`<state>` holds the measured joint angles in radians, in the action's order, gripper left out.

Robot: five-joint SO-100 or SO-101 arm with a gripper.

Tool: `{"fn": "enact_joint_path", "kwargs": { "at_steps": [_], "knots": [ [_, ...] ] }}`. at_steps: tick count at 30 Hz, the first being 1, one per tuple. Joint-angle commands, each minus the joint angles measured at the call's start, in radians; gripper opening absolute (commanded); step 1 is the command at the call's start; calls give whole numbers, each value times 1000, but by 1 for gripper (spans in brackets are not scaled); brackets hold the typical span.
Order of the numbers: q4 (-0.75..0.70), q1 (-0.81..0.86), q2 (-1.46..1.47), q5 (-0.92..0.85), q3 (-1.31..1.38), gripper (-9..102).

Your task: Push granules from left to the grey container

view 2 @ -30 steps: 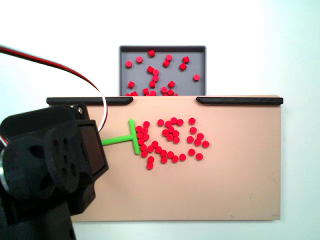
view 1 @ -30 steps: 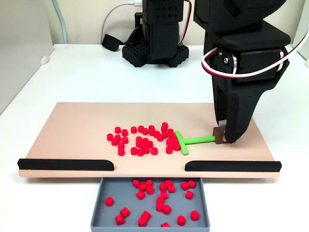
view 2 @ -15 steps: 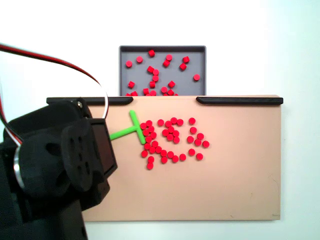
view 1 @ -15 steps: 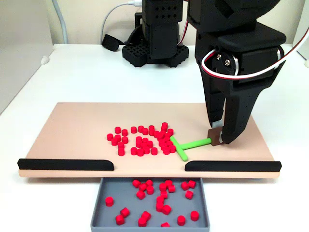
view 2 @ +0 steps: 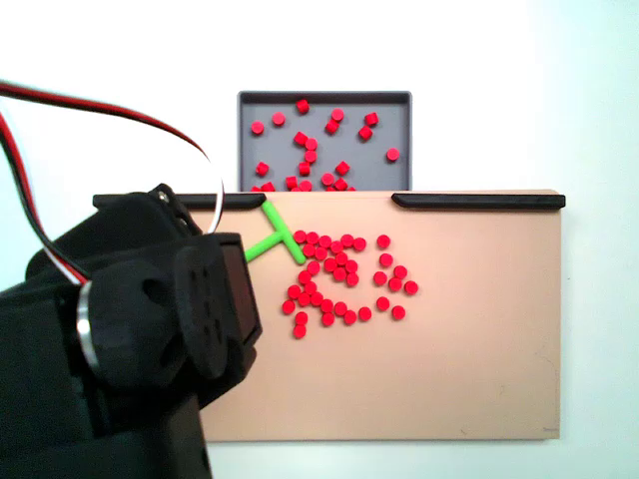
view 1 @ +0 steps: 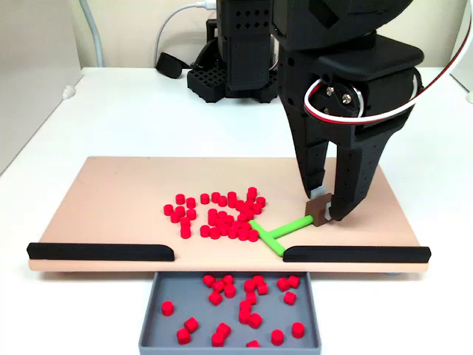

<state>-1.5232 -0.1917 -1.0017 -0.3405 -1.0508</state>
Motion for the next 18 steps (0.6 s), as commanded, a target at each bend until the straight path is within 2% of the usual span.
{"fn": "enact_joint_path", "kwargs": {
  "at_steps": [1,18],
  "knots": [
    [6,18,-67,-54,3,0],
    [6,72,-117,-387,3,0]
  ]
}}
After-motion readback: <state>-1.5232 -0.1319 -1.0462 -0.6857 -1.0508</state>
